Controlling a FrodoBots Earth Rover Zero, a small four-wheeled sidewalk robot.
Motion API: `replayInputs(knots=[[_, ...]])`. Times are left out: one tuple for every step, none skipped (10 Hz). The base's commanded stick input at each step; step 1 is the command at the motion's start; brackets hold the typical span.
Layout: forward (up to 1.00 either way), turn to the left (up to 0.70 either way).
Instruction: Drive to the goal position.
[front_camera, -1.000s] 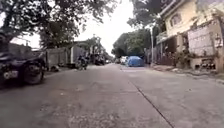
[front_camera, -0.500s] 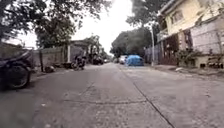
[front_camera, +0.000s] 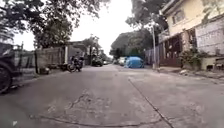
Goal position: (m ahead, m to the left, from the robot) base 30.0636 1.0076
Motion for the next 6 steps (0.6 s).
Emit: replayInputs(knots=[[1.00, 0.00], [1.00, 0.00], [1.00, 0.00], [1.00, 0.00], [1.00, 0.00], [1.00, 0.00]])
